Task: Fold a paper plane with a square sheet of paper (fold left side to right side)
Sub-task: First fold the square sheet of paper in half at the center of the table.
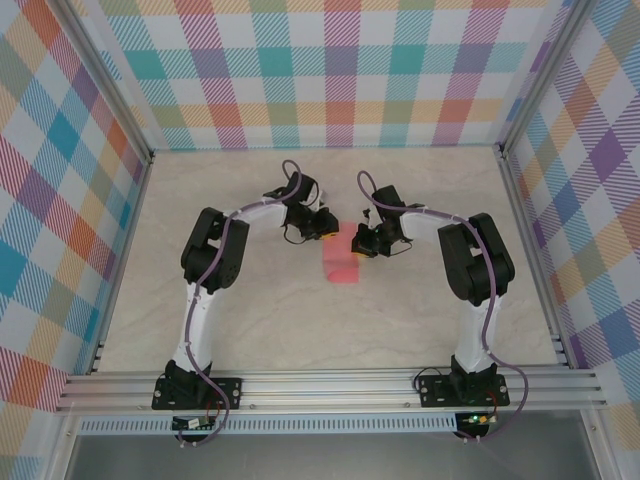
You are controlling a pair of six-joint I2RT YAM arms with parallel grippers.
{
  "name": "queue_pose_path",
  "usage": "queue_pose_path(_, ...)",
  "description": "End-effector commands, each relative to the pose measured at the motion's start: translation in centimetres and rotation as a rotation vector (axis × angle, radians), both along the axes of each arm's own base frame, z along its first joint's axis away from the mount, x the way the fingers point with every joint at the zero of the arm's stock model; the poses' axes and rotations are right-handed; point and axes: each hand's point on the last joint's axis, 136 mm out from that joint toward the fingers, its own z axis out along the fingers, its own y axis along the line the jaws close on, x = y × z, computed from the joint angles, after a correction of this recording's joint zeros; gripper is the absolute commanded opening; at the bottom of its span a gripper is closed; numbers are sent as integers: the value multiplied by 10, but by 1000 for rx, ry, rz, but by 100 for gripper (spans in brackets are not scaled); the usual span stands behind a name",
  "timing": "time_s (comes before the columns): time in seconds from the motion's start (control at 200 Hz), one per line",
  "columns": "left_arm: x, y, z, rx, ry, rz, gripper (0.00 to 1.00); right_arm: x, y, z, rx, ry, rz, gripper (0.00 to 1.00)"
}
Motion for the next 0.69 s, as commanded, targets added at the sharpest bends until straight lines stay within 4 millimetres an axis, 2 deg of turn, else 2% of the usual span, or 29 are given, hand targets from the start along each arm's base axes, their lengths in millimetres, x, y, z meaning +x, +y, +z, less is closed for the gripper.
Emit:
queue_pose_path(0.0, 22, 37, -17, 72, 13, 76, 19, -41, -25, -49, -164, 162, 16, 6)
queue_pose_path(0.09, 35, 42, -15, 61, 5, 103, 19, -41, -24, -49, -162, 161, 17, 6)
queue_pose_path(0.235, 57, 40, -15, 50, 7, 115, 19, -41, -23, -50, -156, 164, 20, 6)
queue_pose_path(0.355, 63, 42, -14, 54, 7, 122, 19, -41, -23, -49, -152, 163, 19, 6)
queue_pose_path(0.465, 62, 45, 5, 41, -19, 119, 21, -40, -22, -46, -145, 159, 18, 6)
queue_pose_path(0.56, 58, 52, 37, 34, -75, 123, 21, -39, -21, -44, -139, 155, 16, 6)
queue_pose_path(0.65, 46, 55, 66, 15, -125, 122, 22, -38, -20, -42, -137, 147, 17, 6)
queue_pose_path(0.69, 39, 57, 72, 4, -130, 121, 22, -37, -20, -41, -137, 144, 17, 6)
